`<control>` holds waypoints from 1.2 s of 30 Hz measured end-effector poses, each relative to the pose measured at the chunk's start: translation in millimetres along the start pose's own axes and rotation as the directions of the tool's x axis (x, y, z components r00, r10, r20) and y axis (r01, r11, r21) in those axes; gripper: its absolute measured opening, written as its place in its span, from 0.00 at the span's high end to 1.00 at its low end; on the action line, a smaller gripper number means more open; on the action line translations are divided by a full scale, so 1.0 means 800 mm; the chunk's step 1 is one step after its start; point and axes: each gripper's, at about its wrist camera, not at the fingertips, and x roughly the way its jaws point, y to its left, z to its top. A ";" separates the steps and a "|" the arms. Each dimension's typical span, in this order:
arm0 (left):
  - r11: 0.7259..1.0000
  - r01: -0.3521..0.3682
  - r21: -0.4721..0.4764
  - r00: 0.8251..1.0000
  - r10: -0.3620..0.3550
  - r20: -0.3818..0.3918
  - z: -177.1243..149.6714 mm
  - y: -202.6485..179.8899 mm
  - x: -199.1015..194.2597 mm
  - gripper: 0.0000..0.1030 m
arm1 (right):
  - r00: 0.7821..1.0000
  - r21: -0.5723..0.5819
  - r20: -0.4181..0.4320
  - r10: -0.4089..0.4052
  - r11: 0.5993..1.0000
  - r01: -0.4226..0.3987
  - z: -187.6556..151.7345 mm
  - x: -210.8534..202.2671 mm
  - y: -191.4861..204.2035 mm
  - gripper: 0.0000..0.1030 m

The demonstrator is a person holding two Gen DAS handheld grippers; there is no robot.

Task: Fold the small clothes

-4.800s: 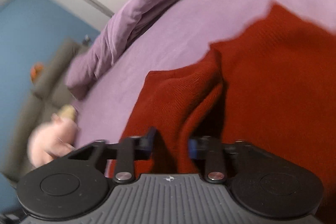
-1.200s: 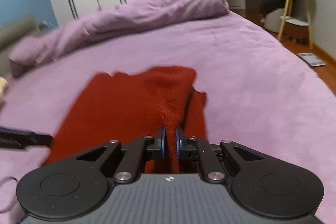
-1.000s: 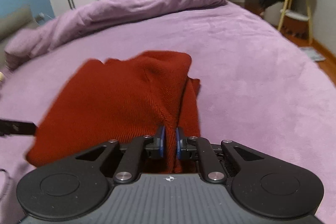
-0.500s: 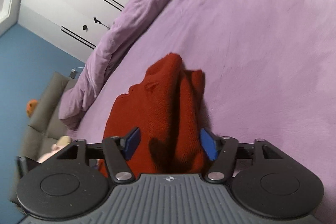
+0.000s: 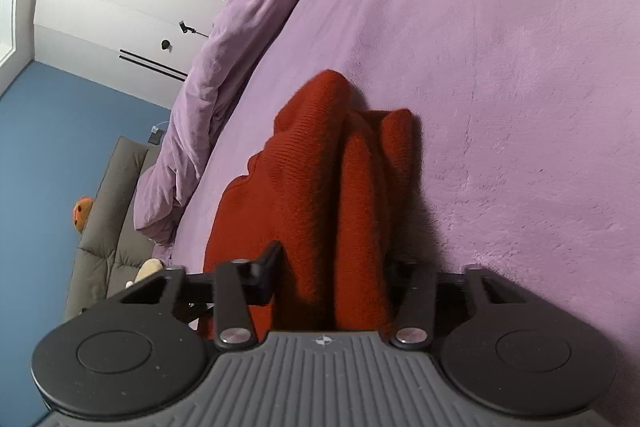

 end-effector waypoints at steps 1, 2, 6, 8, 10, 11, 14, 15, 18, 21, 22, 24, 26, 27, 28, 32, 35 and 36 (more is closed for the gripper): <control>1.000 -0.003 0.014 1.000 0.003 0.008 -0.001 -0.002 -0.003 0.45 | 1.000 -0.002 0.004 0.005 1.000 -0.005 -0.002 -0.002 0.002 0.65; 0.999 -0.007 0.031 1.000 0.007 0.016 -0.002 -0.006 -0.005 0.47 | 1.000 -0.006 0.012 0.013 1.000 -0.013 -0.004 -0.003 0.005 0.67; 0.997 0.006 0.071 0.999 -0.009 0.038 -0.002 -0.016 -0.022 0.53 | 0.998 0.004 0.033 0.058 0.998 -0.059 -0.009 -0.010 0.021 0.69; 0.997 0.022 0.077 0.998 -0.026 0.049 -0.001 -0.022 -0.034 0.55 | 0.997 -0.012 0.037 0.073 0.997 -0.073 -0.012 -0.013 0.034 0.69; 0.995 0.029 0.090 0.998 -0.035 0.058 0.001 -0.031 -0.049 0.56 | 0.995 -0.021 0.031 0.098 0.995 -0.098 -0.015 -0.012 0.052 0.69; 0.995 0.028 0.099 0.997 -0.035 0.067 0.001 -0.035 -0.059 0.56 | 0.994 -0.025 0.023 0.108 0.994 -0.107 -0.018 -0.011 0.060 0.69; 0.991 -0.007 0.136 0.995 -0.006 0.096 0.002 -0.044 -0.100 0.56 | 0.991 -0.030 -0.012 0.137 0.990 -0.137 -0.030 0.002 0.084 0.69; 0.989 -0.026 0.142 0.995 0.012 0.103 0.002 -0.045 -0.114 0.56 | 0.988 -0.025 -0.026 0.152 0.988 -0.153 -0.035 0.008 0.091 0.69; 0.986 -0.102 0.135 0.989 0.086 0.116 -0.003 -0.037 -0.154 0.55 | 0.980 -0.008 -0.074 0.185 0.982 -0.187 -0.054 0.027 0.106 0.69; 0.966 -0.229 0.120 0.970 0.216 0.116 -0.015 -0.018 -0.171 0.52 | 0.988 -0.047 -0.128 0.089 0.994 -0.096 -0.078 0.049 0.118 0.61; 0.955 -0.277 0.104 0.958 0.265 0.110 -0.019 -0.010 -0.173 0.55 | 0.991 -0.084 -0.132 0.006 0.996 -0.017 -0.083 0.053 0.123 0.56; 0.937 -0.338 0.091 0.936 0.325 0.133 -0.033 0.000 -0.189 0.56 | 0.985 -0.197 -0.065 -0.162 0.969 0.147 -0.094 0.045 0.135 0.49; 0.934 -0.343 0.102 0.932 0.324 0.166 -0.054 0.003 -0.211 0.53 | 0.982 -0.250 0.024 -0.189 0.950 0.189 -0.109 0.013 0.139 0.49; 0.930 -0.351 0.113 0.926 0.327 0.188 -0.069 0.004 -0.224 0.52 | 0.985 -0.240 0.045 -0.166 0.956 0.172 -0.119 -0.007 0.138 0.49; 0.921 -0.369 0.127 0.918 0.340 0.204 -0.084 0.003 -0.233 0.52 | 0.990 -0.224 0.046 -0.134 0.964 0.141 -0.127 -0.023 0.135 0.49; 0.873 -0.450 0.188 0.886 0.410 0.216 -0.142 0.003 -0.245 0.51 | 0.989 -0.169 0.043 -0.139 0.975 0.145 -0.173 -0.069 0.119 0.49; 0.864 -0.455 0.214 0.886 0.417 0.200 -0.171 0.001 -0.242 0.50 | 0.995 -0.054 0.023 -0.096 0.994 0.097 -0.202 -0.073 0.095 0.49; 0.867 -0.452 0.211 0.890 0.421 0.177 -0.173 0.001 -0.237 0.51 | 0.998 0.013 0.017 -0.062 0.998 0.062 -0.207 -0.071 0.088 0.50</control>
